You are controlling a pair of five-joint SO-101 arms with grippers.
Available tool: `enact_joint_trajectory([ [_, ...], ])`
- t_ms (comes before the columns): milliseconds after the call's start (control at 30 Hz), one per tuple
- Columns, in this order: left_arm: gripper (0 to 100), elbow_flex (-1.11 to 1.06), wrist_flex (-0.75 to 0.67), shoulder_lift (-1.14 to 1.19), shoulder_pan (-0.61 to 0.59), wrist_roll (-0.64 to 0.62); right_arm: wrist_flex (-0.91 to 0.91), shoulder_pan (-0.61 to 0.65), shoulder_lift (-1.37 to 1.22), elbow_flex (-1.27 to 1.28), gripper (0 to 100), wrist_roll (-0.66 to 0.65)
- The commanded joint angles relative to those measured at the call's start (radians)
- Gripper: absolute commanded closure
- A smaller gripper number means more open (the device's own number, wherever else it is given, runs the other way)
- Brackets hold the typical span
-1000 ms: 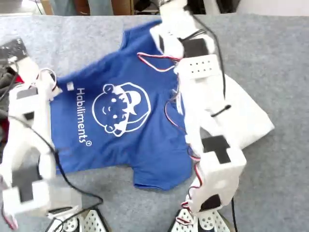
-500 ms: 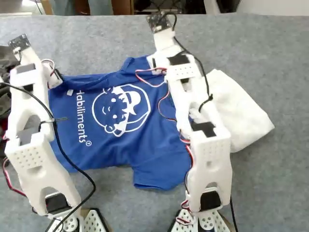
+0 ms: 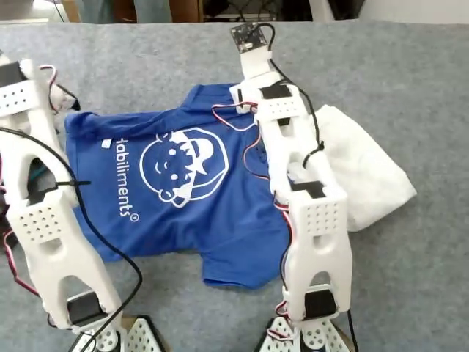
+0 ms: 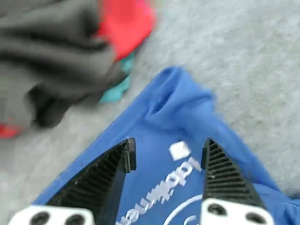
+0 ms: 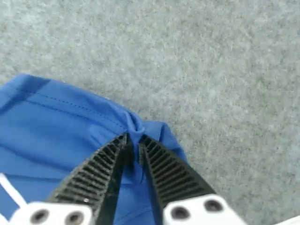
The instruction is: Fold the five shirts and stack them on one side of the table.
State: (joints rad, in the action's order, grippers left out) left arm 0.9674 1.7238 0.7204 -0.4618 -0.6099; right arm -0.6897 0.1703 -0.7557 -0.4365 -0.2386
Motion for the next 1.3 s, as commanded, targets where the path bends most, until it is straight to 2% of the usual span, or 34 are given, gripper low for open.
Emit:
enact_joint_trajectory([
  [0,76,-0.061,0.043,-0.084,-0.007,-0.020,-0.006,-0.011,0.008,-0.051,98.4,0.002],
  [133,81,-0.321,-0.023,-0.140,0.051,0.078,-0.006,-0.011,0.008,-0.051,98.4,0.002],
  [233,83,-0.443,-0.153,-0.140,0.064,0.087,-0.006,-0.011,0.008,-0.051,98.4,0.002],
  [500,83,-0.504,-0.646,-0.074,0.054,0.084,-0.005,-0.009,0.008,-0.051,98.4,0.008],
  [600,83,-0.452,-0.743,0.015,0.059,0.084,-0.005,-0.009,0.008,-0.051,98.4,0.008],
  [767,83,-0.197,-0.750,0.176,0.064,0.084,-0.005,-0.008,0.007,-0.050,98.4,0.008],
  [1000,83,0.249,-0.660,0.336,0.114,0.020,-0.006,-0.003,0.005,-0.044,98.4,0.008],
  [1133,83,0.400,-0.634,0.410,0.154,0.020,-0.006,-0.003,0.005,-0.042,98.4,0.005],
  [1267,83,0.435,-0.641,0.474,0.168,0.018,-0.006,-0.003,0.005,-0.044,98.4,0.003],
])
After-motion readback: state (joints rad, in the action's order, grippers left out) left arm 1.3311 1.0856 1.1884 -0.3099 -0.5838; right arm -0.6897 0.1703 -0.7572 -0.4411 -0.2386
